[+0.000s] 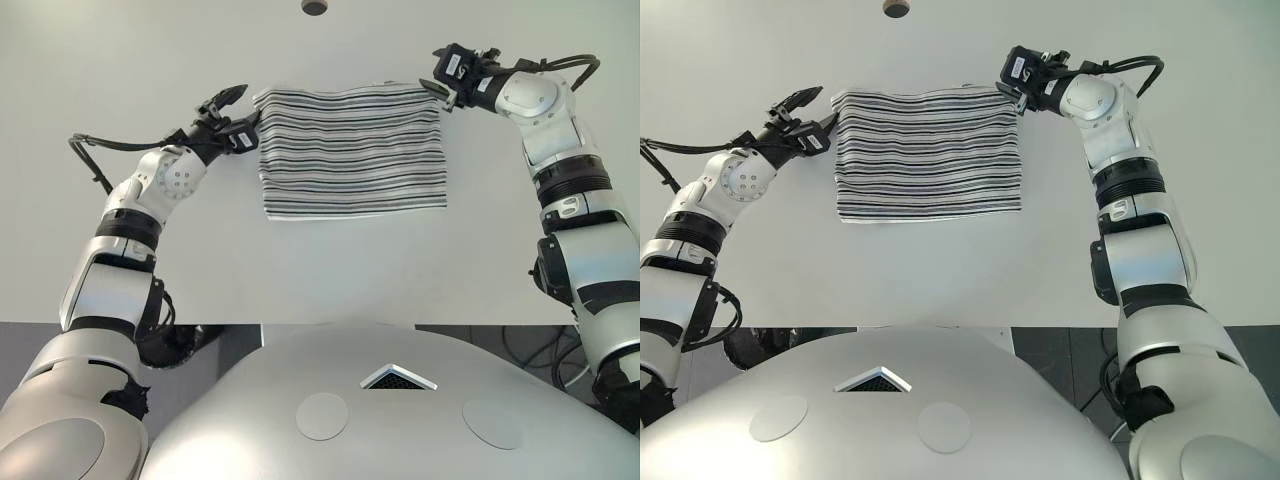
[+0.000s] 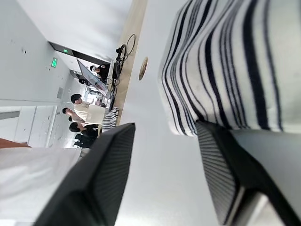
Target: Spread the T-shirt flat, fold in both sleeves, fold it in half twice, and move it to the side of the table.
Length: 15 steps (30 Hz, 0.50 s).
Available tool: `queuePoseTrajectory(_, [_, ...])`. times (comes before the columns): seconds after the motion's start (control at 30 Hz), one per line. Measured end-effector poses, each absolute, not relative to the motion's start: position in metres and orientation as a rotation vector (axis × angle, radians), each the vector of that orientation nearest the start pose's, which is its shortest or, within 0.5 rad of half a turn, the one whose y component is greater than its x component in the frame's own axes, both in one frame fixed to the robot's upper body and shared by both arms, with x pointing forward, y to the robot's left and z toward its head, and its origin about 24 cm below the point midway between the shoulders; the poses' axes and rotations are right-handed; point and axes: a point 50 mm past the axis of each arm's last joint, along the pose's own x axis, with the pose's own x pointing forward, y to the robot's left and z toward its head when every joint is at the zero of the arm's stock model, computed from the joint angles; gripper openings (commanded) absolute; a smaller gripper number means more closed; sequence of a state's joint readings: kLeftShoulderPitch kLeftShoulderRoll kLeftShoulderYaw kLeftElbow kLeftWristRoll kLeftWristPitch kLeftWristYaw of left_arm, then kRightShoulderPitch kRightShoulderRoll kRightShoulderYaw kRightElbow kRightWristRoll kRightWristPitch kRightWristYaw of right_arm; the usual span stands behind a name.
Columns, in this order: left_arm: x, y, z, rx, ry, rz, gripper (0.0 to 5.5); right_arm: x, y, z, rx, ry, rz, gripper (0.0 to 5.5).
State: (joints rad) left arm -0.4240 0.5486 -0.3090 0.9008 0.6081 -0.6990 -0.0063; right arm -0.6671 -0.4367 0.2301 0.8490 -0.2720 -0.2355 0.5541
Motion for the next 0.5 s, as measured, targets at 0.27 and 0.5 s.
queuePoseTrajectory(0.27, [0.307,0.214,0.080,0.875,-0.488,-0.215,3.02,0.355,-0.164,0.100,-0.503,-0.124,0.597,2.26])
queuePoseTrajectory(0.5, [0.282,0.196,0.110,0.816,-0.726,-0.169,3.02,0.321,-0.148,0.052,-0.698,0.027,0.961,2.26])
